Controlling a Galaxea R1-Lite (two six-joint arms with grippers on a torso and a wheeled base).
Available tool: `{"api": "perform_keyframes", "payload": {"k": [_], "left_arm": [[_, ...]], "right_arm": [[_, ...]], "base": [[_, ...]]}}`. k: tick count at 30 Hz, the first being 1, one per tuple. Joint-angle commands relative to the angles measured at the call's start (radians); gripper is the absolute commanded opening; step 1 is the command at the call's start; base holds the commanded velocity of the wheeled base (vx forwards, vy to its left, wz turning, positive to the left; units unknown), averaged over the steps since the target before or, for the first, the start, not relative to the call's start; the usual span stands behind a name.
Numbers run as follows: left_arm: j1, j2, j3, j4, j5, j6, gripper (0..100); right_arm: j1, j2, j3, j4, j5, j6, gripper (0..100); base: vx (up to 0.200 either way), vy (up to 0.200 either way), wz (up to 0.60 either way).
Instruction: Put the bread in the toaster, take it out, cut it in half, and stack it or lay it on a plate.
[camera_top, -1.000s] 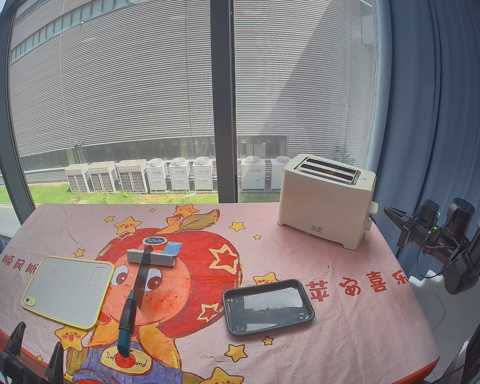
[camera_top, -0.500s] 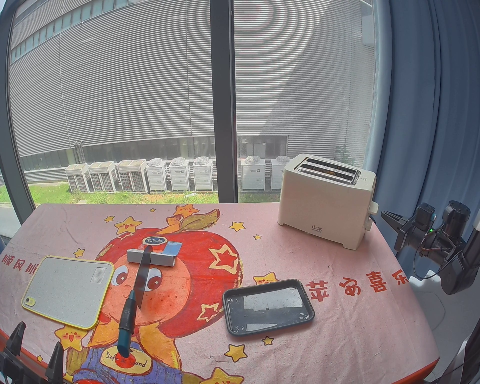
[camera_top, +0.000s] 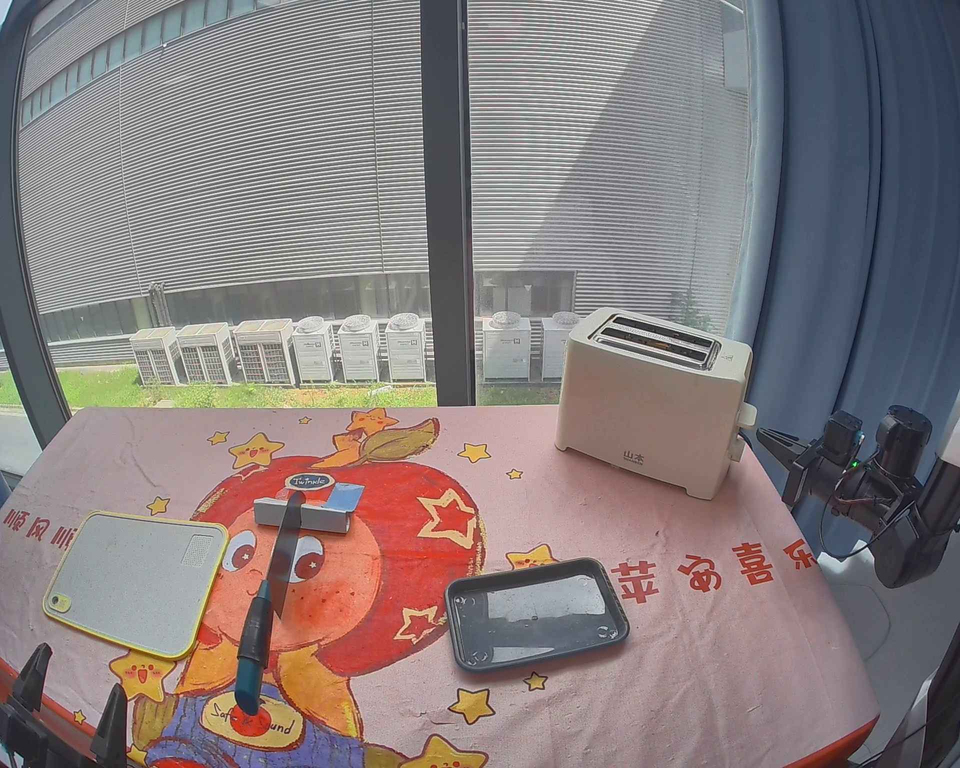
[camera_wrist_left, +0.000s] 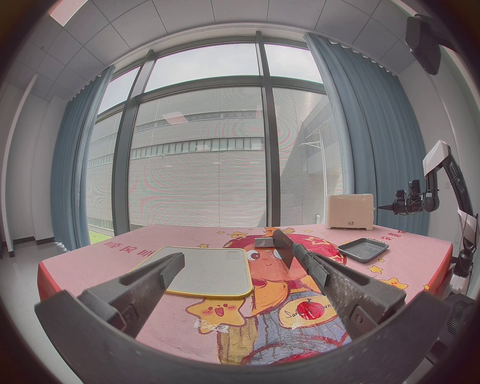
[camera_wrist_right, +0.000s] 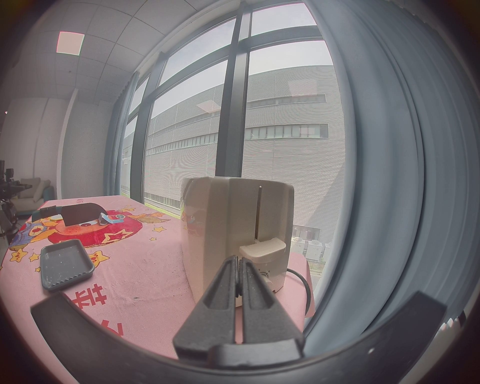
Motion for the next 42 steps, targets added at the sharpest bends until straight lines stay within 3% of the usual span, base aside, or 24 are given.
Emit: {"api": "perform_keyframes", "payload": {"k": [1, 22, 32, 42], "left_arm": [[0.001, -0.016, 0.018, 0.0, 0.0, 0.0, 100], [0.001, -0.016, 0.018, -0.001, 0.0, 0.0, 100], [0.001, -0.016, 0.018, 0.0, 0.0, 0.0, 100], [-0.001, -0.016, 0.018, 0.0, 0.0, 0.0, 100]], "right_arm": [[0.003, 0.033, -0.009, 0.0, 0.0, 0.008, 0], [0.007, 0.116, -0.043, -0.002, -0.003, 0.023, 0], [0.018, 0.119, -0.055, -0.005, -0.022, 0.097, 0], [0.021, 0.137, -0.084, -0.006, -0.022, 0.1, 0]], "base": [[0.0, 0.0, 0.0], [0.0, 0.0, 0.0], [0.0, 0.0, 0.0], [0.0, 0.0, 0.0]]}}
